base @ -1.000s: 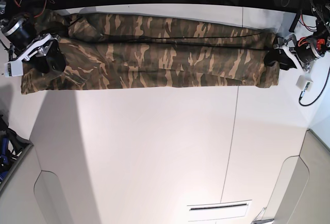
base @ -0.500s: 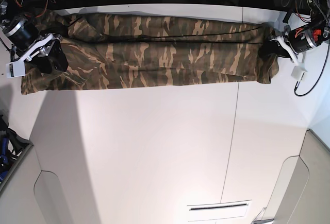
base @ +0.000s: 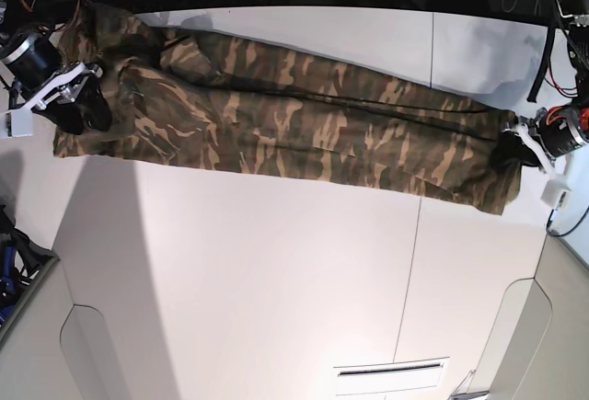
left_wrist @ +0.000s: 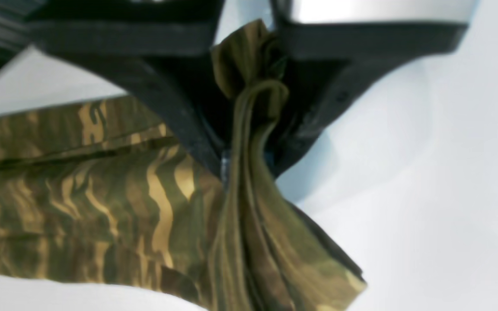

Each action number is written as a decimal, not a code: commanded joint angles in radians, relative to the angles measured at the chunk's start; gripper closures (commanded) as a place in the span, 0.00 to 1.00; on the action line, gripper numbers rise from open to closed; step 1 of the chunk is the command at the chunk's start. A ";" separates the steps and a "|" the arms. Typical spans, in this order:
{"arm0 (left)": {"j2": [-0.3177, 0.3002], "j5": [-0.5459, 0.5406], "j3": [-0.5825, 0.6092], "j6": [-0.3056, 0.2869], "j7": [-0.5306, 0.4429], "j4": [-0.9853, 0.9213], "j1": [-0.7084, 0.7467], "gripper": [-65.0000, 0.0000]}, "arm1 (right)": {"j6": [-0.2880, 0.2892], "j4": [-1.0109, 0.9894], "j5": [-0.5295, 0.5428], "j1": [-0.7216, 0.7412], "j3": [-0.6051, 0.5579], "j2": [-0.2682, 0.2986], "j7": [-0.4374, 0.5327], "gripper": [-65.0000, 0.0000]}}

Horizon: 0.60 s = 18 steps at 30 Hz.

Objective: Fold the T-shirt properly
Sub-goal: 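Hold the strip ends and drag the strip toward the table center, then grasp the strip end with the left gripper and fold it toward the right gripper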

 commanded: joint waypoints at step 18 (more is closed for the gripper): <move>-0.092 -0.223 0.079 -0.009 0.208 0.240 -0.112 1.00 | 0.008 0.019 0.061 0.034 0.074 0.011 -0.006 0.49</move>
